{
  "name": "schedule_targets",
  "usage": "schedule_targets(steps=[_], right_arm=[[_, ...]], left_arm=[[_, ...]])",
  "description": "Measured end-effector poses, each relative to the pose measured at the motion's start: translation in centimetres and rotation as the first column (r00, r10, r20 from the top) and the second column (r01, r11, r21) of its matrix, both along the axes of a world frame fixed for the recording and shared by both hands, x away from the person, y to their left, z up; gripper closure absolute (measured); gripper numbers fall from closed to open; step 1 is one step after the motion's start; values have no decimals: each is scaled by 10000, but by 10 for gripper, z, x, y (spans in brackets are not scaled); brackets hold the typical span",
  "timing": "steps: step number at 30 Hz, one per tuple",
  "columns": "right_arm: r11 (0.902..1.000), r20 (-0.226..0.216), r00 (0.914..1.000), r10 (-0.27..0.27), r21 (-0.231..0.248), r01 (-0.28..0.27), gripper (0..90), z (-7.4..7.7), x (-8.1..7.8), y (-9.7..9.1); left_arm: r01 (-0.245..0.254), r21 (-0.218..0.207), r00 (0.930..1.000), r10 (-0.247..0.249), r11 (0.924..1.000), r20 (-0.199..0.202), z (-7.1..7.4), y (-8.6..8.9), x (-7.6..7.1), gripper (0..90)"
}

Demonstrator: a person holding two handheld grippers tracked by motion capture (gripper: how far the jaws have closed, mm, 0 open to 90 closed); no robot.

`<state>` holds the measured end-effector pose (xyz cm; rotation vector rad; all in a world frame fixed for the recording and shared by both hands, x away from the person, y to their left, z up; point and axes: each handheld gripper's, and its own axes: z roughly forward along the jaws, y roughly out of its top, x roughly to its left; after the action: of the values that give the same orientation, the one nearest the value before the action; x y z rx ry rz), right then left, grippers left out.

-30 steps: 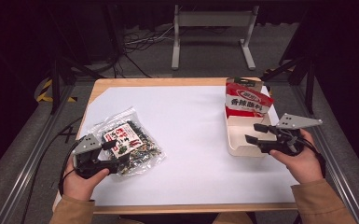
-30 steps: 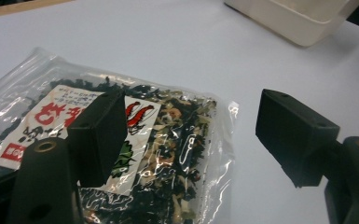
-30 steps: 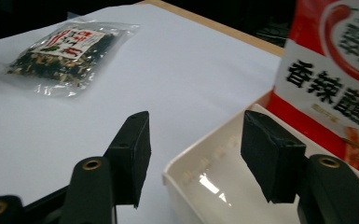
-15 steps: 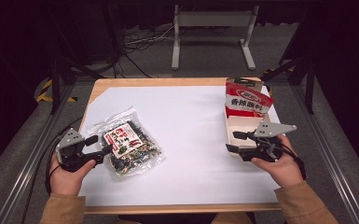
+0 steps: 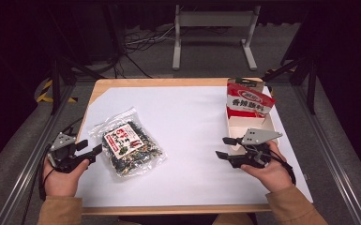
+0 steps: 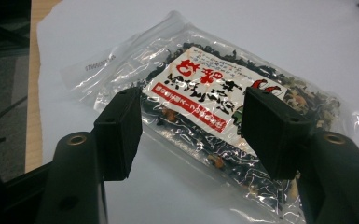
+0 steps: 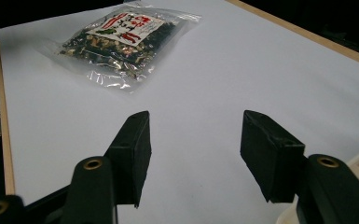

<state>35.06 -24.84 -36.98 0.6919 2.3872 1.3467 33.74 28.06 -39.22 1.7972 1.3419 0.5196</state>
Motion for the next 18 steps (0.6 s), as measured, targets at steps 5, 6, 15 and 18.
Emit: schedule_targets(steps=[5, 6, 15, 18], right_arm=[[10000, -39, 10000, 72, 12, -72, 420, -4, 1, 4], [10000, -66, 9999, 83, 25, -82, 418, -5, 1, 5], [9998, -74, 9998, 199, 41, -199, 403, -7, 4, 10], [9998, -109, 9997, 201, 31, -201, 398, -8, 5, 10]], left_arm=[[-28, -146, 9995, 24, 9999, -312, -6, 5, 1, 326], [10, -207, 9993, -18, 9998, -378, -7, 6, 1, 309], [-384, -307, 9984, 371, 9988, -438, -15, 9, 24, 253], [-534, -291, 9977, 522, 9981, -421, -16, 9, 37, 229]])
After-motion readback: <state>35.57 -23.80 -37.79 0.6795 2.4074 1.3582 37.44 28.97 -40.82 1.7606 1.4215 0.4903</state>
